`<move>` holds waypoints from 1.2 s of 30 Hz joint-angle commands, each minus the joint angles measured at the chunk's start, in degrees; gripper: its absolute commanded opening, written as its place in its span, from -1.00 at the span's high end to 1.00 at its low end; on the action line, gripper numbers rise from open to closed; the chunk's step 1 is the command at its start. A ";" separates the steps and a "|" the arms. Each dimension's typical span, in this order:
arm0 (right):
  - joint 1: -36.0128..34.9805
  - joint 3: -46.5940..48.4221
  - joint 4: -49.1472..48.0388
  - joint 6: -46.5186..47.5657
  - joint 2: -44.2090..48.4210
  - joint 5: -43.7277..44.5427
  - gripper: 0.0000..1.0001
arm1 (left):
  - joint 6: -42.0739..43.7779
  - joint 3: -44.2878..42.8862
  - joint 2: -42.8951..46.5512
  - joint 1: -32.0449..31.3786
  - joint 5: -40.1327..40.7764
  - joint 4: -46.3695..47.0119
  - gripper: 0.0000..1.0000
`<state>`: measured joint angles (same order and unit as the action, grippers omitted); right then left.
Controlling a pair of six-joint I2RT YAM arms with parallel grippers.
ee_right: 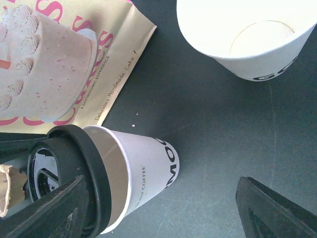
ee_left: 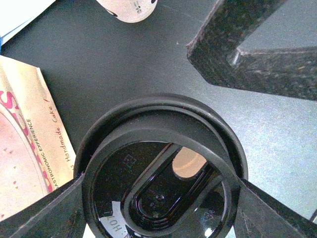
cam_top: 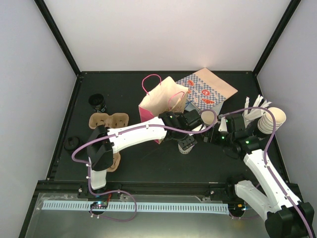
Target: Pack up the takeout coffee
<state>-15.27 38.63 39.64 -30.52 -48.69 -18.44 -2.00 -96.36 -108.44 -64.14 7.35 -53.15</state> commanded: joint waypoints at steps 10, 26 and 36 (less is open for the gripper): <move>0.24 -0.84 -1.67 0.52 1.39 -2.04 -0.68 | 0.44 -1.56 -2.68 0.69 -1.64 0.54 -0.47; 0.24 -0.77 -1.58 0.70 1.90 -1.67 -0.68 | 0.43 -4.20 -1.68 0.77 -2.08 -1.01 -0.47; 0.23 -0.93 -1.57 1.16 2.19 -1.56 -0.68 | -0.46 -3.95 0.42 0.77 -2.29 -2.46 -0.47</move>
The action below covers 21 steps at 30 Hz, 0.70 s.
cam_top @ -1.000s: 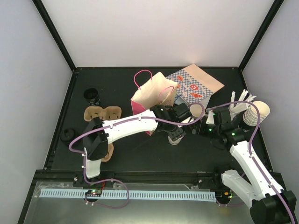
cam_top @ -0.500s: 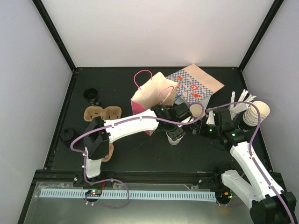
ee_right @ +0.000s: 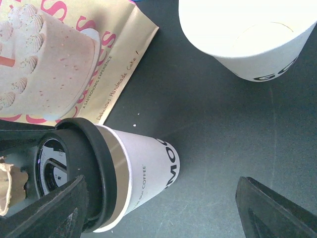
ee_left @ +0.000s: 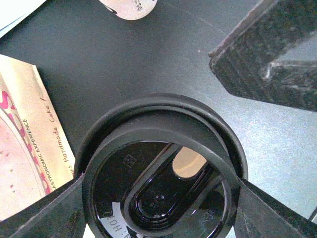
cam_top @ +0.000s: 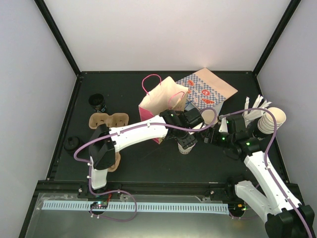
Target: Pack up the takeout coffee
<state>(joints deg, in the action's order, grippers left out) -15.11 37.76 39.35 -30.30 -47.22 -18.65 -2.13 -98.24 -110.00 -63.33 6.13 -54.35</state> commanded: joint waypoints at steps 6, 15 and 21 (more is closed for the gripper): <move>0.08 -0.22 -1.77 1.05 0.73 -2.06 -0.68 | -0.65 -0.91 2.77 -0.04 -1.72 -1.24 -0.47; 0.11 -0.71 -2.09 1.07 0.81 -2.79 -0.68 | -0.68 0.00 1.70 -0.04 -1.89 -0.91 -0.47; 0.08 -0.76 -1.99 1.12 0.99 -2.71 -0.68 | -0.60 -0.29 1.07 -0.04 -2.00 -1.25 -0.47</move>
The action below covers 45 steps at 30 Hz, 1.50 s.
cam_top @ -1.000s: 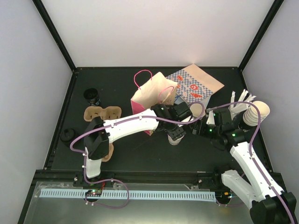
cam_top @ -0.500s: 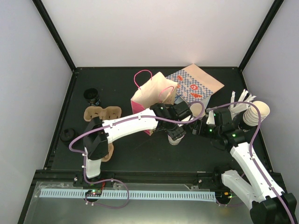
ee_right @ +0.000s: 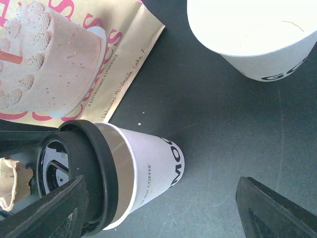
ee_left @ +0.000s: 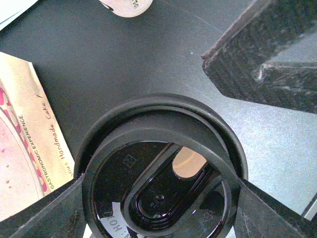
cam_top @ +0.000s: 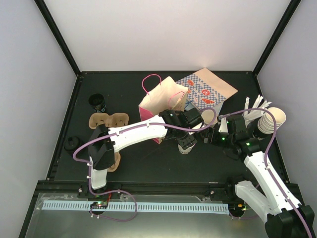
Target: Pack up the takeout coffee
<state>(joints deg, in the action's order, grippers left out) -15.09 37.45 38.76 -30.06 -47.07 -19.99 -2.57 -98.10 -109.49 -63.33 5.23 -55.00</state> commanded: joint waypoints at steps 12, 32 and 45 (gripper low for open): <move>0.06 -0.69 -1.61 0.84 0.66 -1.89 -0.68 | 0.11 -0.60 -1.05 -0.04 -1.94 -0.63 -0.47; 0.05 -2.66 -3.01 0.63 0.83 -4.19 -0.64 | 0.50 -0.59 -2.93 0.62 -2.98 1.49 -0.46; 0.01 -7.99 -11.29 -1.88 -1.77 -10.71 -0.48 | -0.31 -0.53 -3.73 1.94 -3.03 1.68 -0.47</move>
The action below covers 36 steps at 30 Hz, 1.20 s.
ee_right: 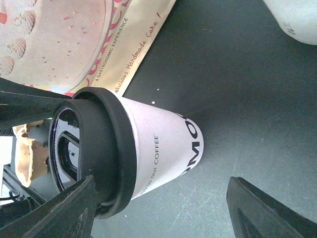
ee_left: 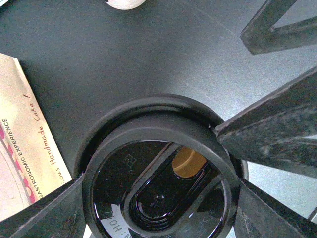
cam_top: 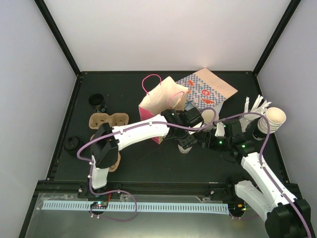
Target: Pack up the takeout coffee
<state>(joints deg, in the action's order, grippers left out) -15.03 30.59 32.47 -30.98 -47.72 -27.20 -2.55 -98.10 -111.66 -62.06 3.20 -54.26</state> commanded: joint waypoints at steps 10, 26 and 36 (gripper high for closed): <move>1.52 -2.42 -7.26 -2.08 -2.91 -4.14 -0.27 | -0.35 -1.43 -4.28 0.89 -1.78 -1.04 -0.46; 3.50 -6.56 -8.62 -1.49 -5.83 -4.73 -0.05 | -0.93 -2.15 -7.11 0.98 -2.82 -3.48 -0.45; 3.46 -11.82 -10.34 -2.13 -8.27 -4.32 -0.03 | -1.87 -1.18 -9.03 0.19 -1.96 -3.05 -0.43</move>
<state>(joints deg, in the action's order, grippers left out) -11.18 23.46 18.04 -33.54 -53.34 -36.05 -3.90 -101.06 -114.65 -61.06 1.26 -55.99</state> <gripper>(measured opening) 0.517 0.759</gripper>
